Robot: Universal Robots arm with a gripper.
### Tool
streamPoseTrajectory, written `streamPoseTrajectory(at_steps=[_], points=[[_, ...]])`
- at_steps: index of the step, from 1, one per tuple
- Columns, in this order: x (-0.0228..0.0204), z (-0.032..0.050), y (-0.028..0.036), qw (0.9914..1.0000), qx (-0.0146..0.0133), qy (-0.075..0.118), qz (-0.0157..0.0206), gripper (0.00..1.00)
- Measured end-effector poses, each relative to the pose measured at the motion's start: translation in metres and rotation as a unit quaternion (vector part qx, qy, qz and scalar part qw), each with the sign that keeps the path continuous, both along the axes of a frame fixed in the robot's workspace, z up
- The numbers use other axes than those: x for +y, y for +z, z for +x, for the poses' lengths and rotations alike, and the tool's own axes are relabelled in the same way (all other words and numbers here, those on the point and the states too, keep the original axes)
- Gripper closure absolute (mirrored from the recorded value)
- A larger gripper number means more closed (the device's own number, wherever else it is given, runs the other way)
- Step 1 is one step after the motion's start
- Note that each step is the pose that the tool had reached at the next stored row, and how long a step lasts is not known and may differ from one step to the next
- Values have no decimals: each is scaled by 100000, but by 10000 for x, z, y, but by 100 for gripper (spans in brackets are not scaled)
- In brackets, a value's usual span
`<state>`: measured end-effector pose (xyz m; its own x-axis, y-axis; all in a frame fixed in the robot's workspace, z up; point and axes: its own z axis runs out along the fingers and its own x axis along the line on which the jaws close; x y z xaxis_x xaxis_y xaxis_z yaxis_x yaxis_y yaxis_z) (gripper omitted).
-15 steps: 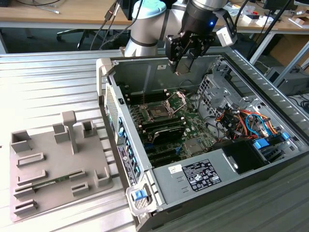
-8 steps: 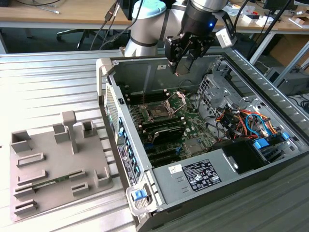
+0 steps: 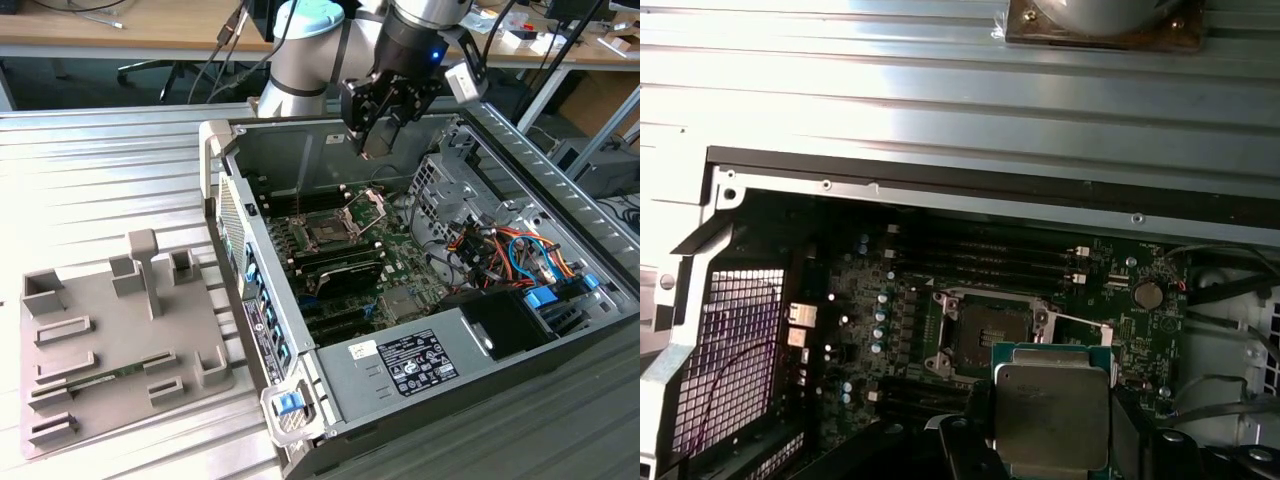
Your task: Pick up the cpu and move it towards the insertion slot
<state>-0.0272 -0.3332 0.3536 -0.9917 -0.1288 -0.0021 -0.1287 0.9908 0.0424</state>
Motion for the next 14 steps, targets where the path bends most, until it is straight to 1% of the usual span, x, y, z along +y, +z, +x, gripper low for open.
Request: streamPoseTrajectory(at_steps=[14], points=[[0,0,-70,100000,1,-2,-2,45]])
